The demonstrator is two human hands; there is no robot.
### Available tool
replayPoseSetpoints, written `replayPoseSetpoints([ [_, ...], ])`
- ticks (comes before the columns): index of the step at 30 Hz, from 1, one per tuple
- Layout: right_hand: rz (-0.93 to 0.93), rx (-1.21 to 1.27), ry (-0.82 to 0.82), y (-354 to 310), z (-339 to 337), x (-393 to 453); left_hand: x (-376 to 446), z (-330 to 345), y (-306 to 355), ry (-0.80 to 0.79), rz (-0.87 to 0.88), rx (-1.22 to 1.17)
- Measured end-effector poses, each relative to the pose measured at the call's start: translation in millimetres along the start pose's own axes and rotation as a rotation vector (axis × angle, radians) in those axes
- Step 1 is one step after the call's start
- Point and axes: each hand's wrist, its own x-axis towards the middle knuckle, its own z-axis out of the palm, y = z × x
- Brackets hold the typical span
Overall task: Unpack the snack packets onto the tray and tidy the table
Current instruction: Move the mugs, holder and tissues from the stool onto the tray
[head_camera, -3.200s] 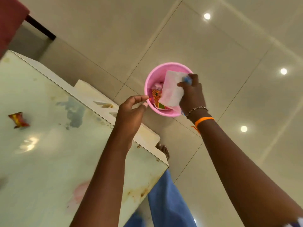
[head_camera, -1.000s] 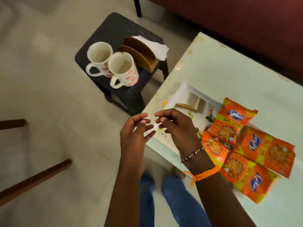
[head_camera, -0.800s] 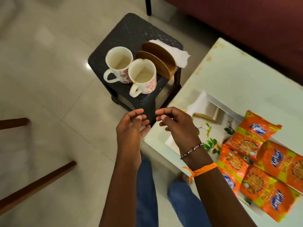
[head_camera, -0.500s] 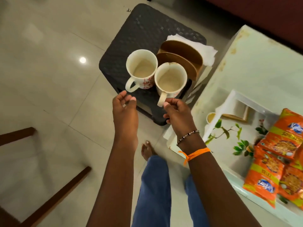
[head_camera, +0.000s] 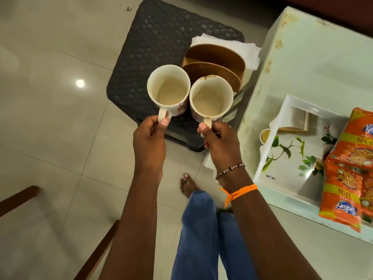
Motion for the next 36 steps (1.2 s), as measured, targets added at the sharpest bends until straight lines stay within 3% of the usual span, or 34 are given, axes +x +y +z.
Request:
replayPoseSetpoints([
  [12,-0.010,0.233,0.174,58,-106,-54,-111,47,-34,-0.151,0.094,0.073],
  [20,0.100,0.103,0.323,109,-192,-70,-172,112,-40,-0.281,0.114,0.168],
  [31,0.211,0.118,0.305,155,-223,-68,-188,163,-56,-0.334,0.205,0.285],
  [36,0.244,0.094,0.239,156,-225,-65,-190,165,-64,-0.350,0.162,0.326],
])
